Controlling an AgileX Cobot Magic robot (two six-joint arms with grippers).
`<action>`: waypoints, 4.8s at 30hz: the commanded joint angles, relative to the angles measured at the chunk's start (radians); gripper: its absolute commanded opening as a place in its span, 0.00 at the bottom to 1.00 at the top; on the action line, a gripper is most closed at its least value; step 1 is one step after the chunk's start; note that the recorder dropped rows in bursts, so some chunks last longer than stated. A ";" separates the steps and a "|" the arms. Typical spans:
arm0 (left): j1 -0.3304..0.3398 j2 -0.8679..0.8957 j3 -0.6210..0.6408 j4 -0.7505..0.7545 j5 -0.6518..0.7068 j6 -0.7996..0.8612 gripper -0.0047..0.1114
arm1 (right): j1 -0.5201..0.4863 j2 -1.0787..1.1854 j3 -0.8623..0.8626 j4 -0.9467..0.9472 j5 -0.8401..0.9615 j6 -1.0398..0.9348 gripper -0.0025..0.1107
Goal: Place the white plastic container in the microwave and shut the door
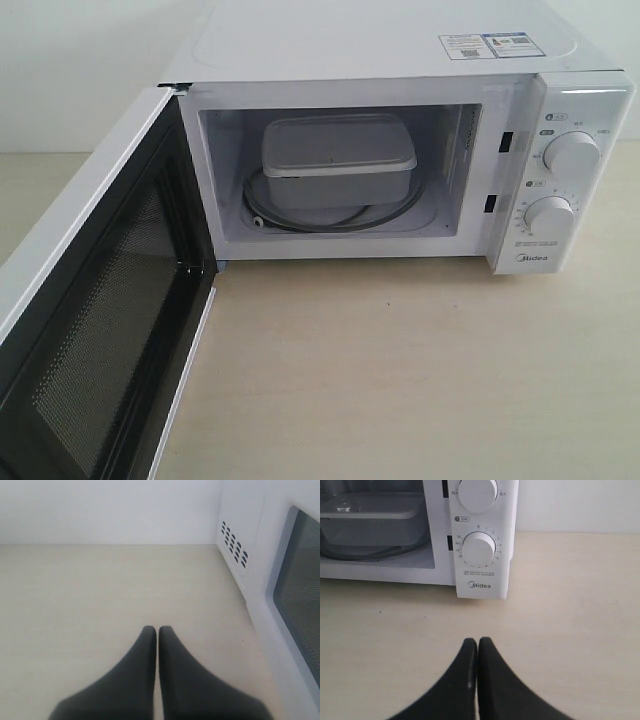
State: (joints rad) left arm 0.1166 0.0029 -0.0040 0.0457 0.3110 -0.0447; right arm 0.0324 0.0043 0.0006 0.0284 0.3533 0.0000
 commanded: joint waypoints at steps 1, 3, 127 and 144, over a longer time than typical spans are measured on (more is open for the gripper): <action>0.002 -0.003 0.004 -0.003 -0.004 -0.009 0.07 | -0.003 -0.004 -0.001 -0.010 -0.005 0.000 0.02; 0.002 -0.003 0.004 -0.003 -0.004 -0.009 0.07 | -0.003 -0.004 -0.001 -0.010 -0.005 0.000 0.02; -0.348 1.357 -0.892 -1.166 0.411 1.865 0.07 | -0.003 -0.004 -0.001 -0.010 -0.005 0.000 0.02; -0.348 1.527 -0.920 -1.583 0.249 2.176 0.07 | -0.003 -0.004 -0.001 -0.010 -0.005 0.000 0.02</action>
State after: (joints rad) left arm -0.2216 1.5110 -0.9077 -1.5155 0.5990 2.1238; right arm 0.0324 0.0043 0.0006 0.0284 0.3533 0.0000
